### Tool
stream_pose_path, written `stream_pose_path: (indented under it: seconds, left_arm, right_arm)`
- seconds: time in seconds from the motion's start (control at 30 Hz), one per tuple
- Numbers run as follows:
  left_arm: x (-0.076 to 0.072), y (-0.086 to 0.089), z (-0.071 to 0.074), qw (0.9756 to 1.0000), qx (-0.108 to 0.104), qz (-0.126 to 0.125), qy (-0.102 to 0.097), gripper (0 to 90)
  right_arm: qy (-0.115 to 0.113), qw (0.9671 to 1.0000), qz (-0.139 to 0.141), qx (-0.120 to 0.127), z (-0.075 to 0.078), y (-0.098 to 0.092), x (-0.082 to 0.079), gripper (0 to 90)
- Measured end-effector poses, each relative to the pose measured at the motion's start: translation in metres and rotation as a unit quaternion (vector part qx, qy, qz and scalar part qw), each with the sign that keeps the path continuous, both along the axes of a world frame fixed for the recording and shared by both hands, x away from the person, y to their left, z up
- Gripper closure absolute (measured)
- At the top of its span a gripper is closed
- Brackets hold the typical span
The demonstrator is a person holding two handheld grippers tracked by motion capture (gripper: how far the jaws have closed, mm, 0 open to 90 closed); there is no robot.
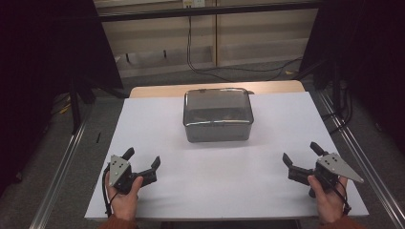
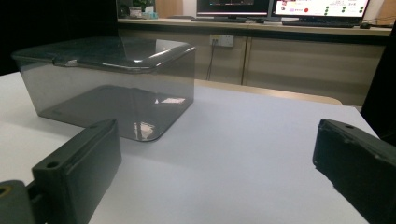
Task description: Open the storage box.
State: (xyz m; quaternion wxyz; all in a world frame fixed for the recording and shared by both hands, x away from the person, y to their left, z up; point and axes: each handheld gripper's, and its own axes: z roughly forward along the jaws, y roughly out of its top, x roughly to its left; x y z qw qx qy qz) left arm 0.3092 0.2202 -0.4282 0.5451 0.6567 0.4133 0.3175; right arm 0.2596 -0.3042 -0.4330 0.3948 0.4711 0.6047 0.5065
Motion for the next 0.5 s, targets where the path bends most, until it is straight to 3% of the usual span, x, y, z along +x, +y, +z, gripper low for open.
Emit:
stream_pose_path:
  seconds: [0.17,0.4,0.5]
  left_arm:
    - [0.0,-0.001,-0.001,1.0,0.0,-0.007,0.003,2.1]
    - [0.001,-0.005,-0.001,1.0,0.002,-0.007,0.004,2.2]
    - [0.003,-0.012,-0.002,0.9998,-0.001,-0.021,0.005,2.2]
  right_arm:
    - [-0.002,1.0,0.006,-0.006,-0.001,0.004,0.002,0.7]
    - [0.007,0.9992,0.037,-0.015,-0.003,0.012,0.005,0.0]
    - [0.009,0.9981,0.058,-0.015,-0.003,0.016,0.005,0.0]
